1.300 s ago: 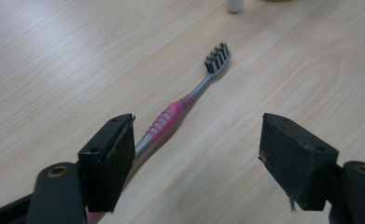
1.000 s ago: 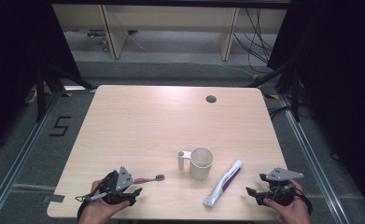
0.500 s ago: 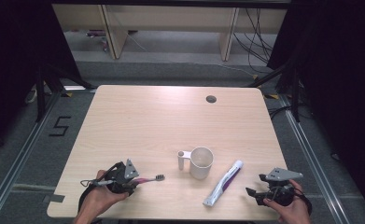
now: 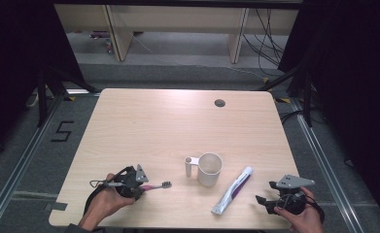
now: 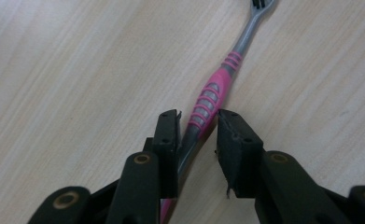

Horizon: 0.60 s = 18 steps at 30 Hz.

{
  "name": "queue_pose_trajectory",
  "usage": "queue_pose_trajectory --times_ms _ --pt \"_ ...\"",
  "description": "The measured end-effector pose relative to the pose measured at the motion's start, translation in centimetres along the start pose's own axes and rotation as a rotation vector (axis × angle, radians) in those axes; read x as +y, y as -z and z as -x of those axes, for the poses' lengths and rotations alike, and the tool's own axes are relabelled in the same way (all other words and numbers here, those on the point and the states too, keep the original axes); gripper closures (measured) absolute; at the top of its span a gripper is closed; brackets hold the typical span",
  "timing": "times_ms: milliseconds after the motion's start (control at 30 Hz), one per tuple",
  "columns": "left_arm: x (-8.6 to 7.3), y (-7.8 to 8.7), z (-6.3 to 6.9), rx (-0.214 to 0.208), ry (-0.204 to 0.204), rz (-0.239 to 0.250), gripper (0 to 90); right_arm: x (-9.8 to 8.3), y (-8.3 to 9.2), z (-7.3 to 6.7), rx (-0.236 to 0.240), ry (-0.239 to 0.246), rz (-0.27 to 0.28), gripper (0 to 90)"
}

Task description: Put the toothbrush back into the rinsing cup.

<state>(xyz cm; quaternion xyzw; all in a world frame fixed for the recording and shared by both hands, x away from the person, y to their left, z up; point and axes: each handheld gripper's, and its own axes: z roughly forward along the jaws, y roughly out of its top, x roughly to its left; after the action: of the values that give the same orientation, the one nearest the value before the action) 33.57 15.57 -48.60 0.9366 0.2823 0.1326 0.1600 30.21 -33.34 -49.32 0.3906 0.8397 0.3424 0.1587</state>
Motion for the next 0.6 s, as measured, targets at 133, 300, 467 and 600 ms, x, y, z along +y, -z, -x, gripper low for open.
queue_pose_trajectory --times_ms 133,300,467,600 --pt "0.3 -0.1 -0.1 -0.014 -0.009 -0.023 73.1 -0.1 0.0 -0.2 0.01 -0.026 -0.004 23.6" --pt "1.0 -0.2 -0.2 -0.039 -0.023 -0.06 78.0 0.0 0.1 -0.3 0.021 -0.041 -0.014 23.7" --pt "1.5 -0.4 -0.6 -0.064 -0.046 -0.088 80.2 0.0 0.0 -0.2 0.017 -0.033 -0.014 23.7" --pt "1.9 -0.5 -0.7 -0.085 -0.037 -0.118 80.4 0.0 -0.1 -0.1 0.014 -0.005 -0.001 23.8"
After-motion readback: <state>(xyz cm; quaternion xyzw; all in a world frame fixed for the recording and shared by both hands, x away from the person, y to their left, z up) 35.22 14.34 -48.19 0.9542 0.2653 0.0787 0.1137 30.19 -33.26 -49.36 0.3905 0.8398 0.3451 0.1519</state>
